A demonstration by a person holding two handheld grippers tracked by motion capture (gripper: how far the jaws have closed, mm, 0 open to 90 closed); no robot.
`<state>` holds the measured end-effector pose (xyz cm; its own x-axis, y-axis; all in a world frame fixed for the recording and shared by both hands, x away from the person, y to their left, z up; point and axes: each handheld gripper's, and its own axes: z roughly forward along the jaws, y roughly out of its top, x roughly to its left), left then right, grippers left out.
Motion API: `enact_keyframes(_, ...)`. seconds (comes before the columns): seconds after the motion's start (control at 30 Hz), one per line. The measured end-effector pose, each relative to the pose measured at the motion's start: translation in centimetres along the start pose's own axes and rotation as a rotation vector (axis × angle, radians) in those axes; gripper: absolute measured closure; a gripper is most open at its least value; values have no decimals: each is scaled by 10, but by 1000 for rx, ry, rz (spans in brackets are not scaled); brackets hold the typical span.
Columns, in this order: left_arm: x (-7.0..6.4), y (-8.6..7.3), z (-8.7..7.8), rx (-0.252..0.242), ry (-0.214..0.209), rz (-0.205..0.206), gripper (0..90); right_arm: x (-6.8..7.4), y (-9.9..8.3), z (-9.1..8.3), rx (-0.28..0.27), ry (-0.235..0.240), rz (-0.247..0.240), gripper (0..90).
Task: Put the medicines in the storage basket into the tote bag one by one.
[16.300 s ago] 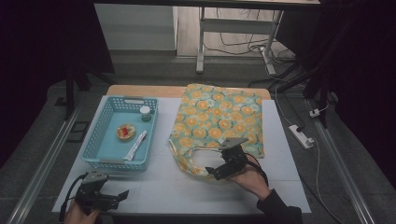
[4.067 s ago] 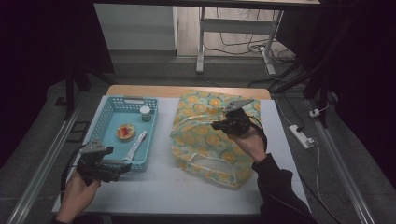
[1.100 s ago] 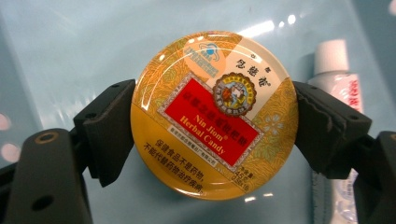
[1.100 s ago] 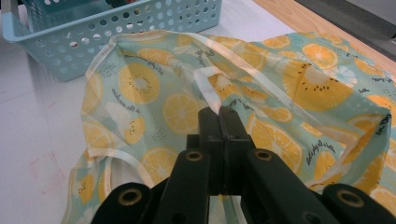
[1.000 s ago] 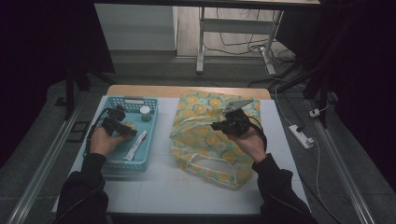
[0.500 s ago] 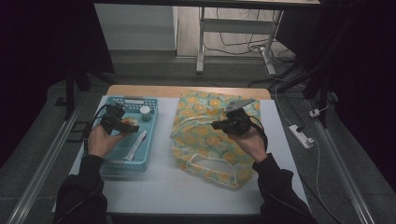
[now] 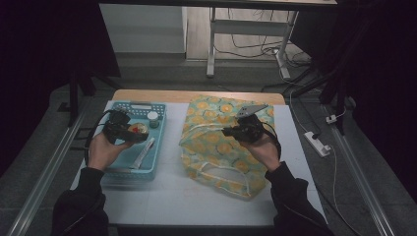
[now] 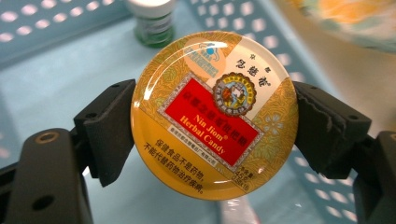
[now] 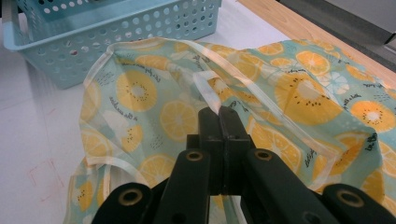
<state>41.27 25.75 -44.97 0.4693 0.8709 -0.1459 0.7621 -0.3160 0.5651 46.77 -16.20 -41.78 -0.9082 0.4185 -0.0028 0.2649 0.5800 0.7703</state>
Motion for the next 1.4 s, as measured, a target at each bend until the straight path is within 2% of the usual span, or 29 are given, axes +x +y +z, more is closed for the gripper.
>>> enact_keyframes(0.2,-13,-1,-7,-9,-20,41,203,0,0,0,-4,-3,3,900)
enact_keyframes(0.37,-22,-4,-9,-16,-62,60,203,0,0,0,-5,-5,6,900)
enact_keyframes(0.7,-41,-11,-15,-15,-93,103,204,0,0,2,-6,-3,11,900)
enact_keyframes(1.1,-71,-6,-17,-39,-128,170,204,-1,0,3,-1,-2,11,900)
enact_keyframes(1.4,-91,1,-11,-41,-162,210,204,-1,-1,3,0,-1,11,900)
